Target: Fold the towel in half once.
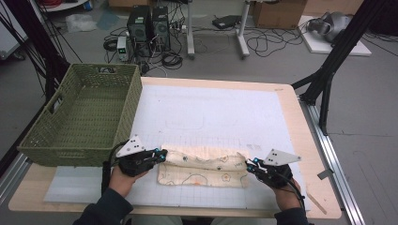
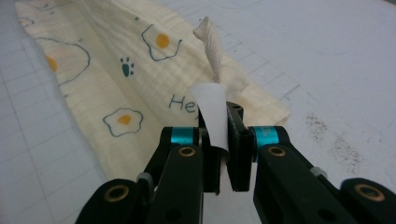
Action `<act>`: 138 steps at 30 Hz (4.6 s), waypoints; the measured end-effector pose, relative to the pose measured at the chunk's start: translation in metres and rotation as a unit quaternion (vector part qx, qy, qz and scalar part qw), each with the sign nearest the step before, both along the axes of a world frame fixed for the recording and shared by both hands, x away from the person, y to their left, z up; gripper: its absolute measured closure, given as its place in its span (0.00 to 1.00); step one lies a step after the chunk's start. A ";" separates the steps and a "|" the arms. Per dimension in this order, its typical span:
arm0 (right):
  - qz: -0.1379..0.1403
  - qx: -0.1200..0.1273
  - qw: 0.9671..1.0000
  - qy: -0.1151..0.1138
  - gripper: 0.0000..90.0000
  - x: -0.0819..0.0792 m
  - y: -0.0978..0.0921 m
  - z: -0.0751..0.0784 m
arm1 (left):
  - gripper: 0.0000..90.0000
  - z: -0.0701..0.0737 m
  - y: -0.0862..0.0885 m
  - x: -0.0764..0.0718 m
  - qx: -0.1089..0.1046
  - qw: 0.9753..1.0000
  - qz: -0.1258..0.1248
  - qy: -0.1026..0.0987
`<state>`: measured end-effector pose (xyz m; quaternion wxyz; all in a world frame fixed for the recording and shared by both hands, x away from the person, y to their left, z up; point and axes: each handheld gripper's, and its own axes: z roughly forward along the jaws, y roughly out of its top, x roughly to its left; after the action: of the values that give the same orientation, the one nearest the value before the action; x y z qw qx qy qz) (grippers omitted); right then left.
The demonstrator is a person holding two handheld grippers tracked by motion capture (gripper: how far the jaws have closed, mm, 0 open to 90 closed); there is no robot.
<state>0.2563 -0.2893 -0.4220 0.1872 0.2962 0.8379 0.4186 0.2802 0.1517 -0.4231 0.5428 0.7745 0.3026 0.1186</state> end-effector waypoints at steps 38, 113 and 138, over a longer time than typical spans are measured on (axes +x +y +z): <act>-0.061 0.036 0.995 0.074 0.68 0.022 -0.007 -0.019 | 0.57 -0.021 0.006 0.024 0.041 0.994 0.042 0.087; -0.135 0.026 0.990 0.024 0.96 0.111 0.027 -0.008 | 0.94 -0.012 -0.019 0.099 0.047 0.984 0.172 0.022; -0.137 0.046 0.989 -0.016 0.48 0.071 -0.001 0.012 | 0.50 0.005 -0.008 0.069 0.009 0.994 0.113 0.001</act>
<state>0.3272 -0.2903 -0.4104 0.2423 0.4100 0.7662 0.4313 0.3490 0.1438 -0.4178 0.5188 0.7401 0.3876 0.1810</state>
